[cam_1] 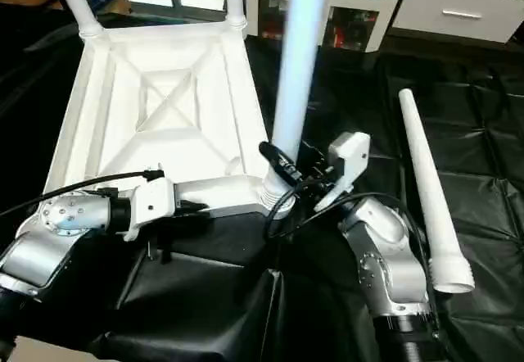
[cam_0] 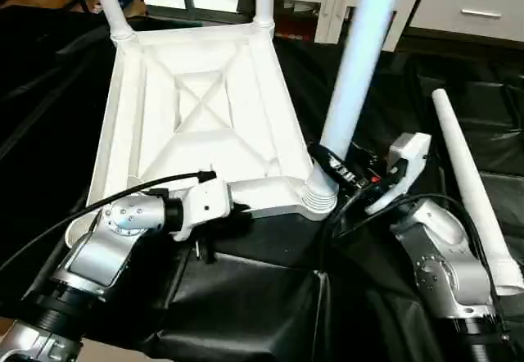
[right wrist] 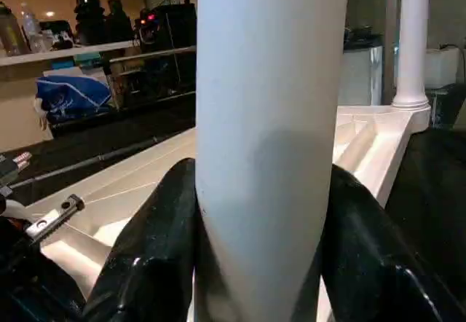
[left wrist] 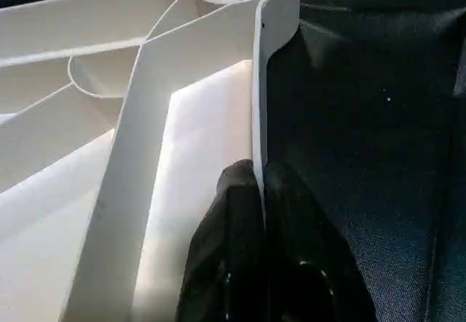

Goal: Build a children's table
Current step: Insert table leg to table base

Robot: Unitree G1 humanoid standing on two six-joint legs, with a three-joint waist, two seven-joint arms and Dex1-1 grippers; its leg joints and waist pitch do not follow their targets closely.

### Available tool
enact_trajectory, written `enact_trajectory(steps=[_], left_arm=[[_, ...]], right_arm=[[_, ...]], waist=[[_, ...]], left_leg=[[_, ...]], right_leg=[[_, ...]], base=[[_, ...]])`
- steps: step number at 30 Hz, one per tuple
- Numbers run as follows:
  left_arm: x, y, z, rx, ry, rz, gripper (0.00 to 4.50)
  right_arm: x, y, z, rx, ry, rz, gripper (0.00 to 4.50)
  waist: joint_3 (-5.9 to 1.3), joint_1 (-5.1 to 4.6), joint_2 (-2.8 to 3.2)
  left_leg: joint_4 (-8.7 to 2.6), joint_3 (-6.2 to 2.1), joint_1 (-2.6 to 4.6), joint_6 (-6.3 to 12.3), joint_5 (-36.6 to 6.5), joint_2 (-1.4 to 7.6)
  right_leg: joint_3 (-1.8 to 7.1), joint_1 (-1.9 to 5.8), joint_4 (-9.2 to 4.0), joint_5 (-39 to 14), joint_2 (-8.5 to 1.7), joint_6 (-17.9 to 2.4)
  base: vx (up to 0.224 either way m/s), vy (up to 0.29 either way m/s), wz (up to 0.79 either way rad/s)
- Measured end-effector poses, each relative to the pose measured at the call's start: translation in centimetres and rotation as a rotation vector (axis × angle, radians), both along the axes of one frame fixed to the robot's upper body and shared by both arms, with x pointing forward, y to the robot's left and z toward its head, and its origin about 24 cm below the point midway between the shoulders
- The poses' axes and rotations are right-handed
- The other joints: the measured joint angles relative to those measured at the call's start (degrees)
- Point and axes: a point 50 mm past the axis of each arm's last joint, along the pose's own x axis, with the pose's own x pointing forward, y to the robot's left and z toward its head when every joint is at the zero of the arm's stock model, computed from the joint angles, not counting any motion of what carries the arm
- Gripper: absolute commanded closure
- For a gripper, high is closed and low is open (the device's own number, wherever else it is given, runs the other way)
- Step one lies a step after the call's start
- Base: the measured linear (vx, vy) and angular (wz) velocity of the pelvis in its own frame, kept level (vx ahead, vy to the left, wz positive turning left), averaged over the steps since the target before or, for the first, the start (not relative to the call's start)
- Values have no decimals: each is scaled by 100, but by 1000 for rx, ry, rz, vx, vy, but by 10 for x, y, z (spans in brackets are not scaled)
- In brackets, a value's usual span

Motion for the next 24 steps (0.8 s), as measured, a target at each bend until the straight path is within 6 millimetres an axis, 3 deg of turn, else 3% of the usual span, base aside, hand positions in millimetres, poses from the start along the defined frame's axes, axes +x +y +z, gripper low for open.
enact_trajectory(steps=[10,19,24], left_arm=[[-1,-2,0,2,-3,-7,450],[-2,-3,-2,3,7,-15,450],[-2,-1,-4,8,16,-7,450]], right_arm=[[-13,-5,-8,56,-35,-87,270],[-23,-1,-12,23,-81,-92,270],[-27,1,-14,-59,-110,-54,270]], waist=[[-5,12,-3],[-63,25,4],[-108,0,-24]], left_leg=[[-22,0,-4,-1,0,0],[-69,3,-2,-1,1,-3],[-71,2,6,-1,1,-2]], right_leg=[[-1,6,-20,-6,0,10],[-5,24,-63,9,2,-15],[-5,28,-63,-8,4,12]], base=[[0,0,0],[0,0,0],[0,0,0]])
